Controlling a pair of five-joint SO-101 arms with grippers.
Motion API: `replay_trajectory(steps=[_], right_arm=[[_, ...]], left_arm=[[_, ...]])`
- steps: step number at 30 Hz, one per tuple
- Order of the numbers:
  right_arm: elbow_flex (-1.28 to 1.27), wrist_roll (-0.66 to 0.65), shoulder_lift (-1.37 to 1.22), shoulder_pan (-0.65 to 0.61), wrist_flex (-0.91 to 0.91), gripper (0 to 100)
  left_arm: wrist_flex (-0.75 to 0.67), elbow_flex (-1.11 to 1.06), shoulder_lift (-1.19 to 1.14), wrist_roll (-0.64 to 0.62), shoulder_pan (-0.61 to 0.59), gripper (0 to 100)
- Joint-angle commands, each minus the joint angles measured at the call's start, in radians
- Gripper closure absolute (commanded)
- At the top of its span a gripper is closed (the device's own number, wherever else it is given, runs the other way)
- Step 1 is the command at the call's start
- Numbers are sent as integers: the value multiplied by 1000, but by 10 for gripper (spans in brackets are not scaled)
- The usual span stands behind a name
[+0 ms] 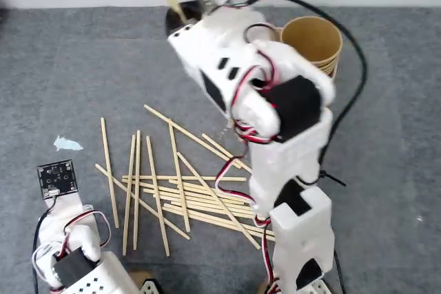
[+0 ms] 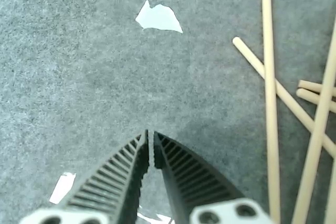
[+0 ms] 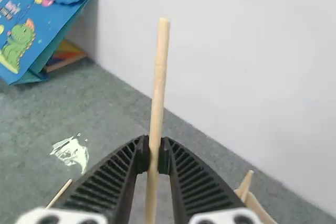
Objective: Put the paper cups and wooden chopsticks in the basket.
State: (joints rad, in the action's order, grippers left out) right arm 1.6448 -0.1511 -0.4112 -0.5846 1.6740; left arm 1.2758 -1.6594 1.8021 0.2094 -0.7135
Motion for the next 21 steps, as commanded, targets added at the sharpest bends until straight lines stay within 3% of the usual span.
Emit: replay_trajectory(steps=[1,5,21], right_arm=[[37,-9,90,22,13,991],[37,18,134,16,120,991],[29,77,166,62,128,991]], left_arm=[[-21,7,15,-8,2,985],[-21,7,15,-8,2,985],[-21,7,15,-8,2,985]])
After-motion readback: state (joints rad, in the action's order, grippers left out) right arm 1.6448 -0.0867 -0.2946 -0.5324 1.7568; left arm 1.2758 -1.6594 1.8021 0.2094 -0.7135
